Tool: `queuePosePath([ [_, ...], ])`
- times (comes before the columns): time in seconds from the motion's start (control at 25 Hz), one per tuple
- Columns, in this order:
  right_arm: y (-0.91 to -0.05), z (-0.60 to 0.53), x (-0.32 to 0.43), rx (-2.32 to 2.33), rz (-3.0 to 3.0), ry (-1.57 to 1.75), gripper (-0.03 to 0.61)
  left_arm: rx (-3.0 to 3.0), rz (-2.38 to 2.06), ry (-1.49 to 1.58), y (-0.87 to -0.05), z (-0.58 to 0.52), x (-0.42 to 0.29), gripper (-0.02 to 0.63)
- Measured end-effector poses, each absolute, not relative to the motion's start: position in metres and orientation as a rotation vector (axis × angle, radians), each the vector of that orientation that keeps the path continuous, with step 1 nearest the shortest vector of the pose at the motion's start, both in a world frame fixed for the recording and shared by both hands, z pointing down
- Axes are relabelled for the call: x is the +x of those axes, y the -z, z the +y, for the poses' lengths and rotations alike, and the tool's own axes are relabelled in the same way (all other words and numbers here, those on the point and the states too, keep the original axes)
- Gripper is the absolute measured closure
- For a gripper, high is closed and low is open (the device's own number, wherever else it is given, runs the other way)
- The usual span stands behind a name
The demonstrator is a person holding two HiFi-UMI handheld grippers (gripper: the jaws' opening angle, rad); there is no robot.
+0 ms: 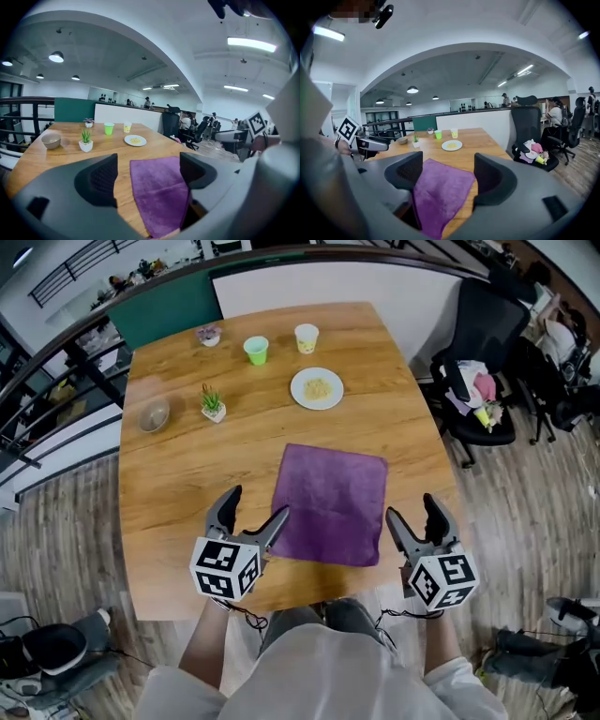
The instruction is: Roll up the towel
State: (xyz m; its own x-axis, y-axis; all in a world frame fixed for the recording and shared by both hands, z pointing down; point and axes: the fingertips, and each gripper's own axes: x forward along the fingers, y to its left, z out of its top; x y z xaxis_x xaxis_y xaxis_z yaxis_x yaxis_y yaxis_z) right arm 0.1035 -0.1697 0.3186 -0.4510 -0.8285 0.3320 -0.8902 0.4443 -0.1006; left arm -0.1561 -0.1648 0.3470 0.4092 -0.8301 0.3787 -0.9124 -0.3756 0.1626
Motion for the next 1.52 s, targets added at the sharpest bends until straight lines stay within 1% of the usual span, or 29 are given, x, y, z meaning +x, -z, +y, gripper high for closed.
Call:
queuePosePath([
  [0.12,-0.337,-0.165,0.103,1.412,-2.456,-0.424,0.272,2.415,-1.391,-0.465,-0.366,-0.159,-0.144,0.195],
  [0.2,-0.353,-0.159,0.103,1.359,-2.440,-0.451,0.297,2.459,-1.302,-0.560,-0.382,-0.152,-0.138,0.210],
  [0.52,-0.410,-0.129,0.089,1.069,-2.370,-0.430,0.337,2.577,-0.845,-0.970,-0.440,-0.107,-0.119,0.314],
  [0.64,-0.426,-0.114,0.084,0.937,-2.348,-0.389,0.345,2.588,-0.714,-1.115,-0.459,-0.091,-0.119,0.337],
  [0.72,-0.436,-0.106,0.082,0.867,-2.339,-0.377,0.348,2.598,-0.640,-1.198,-0.470,-0.084,-0.119,0.339],
  [0.92,-0.456,-0.088,0.079,0.724,-2.310,-0.372,0.368,2.606,-0.519,-1.362,-0.490,-0.072,-0.124,0.371],
  [1.04,-0.468,-0.077,0.077,0.623,-2.284,-0.347,0.384,2.622,-0.445,-1.470,-0.499,-0.066,-0.128,0.376],
  [1.2,-0.481,-0.061,0.076,0.469,-2.227,-0.286,0.412,2.634,-0.322,-1.622,-0.510,-0.058,-0.131,0.414],
  [1.52,-0.507,-0.048,0.082,0.314,-2.075,-0.131,0.463,2.637,-0.190,-1.746,-0.520,-0.052,-0.133,0.460],
])
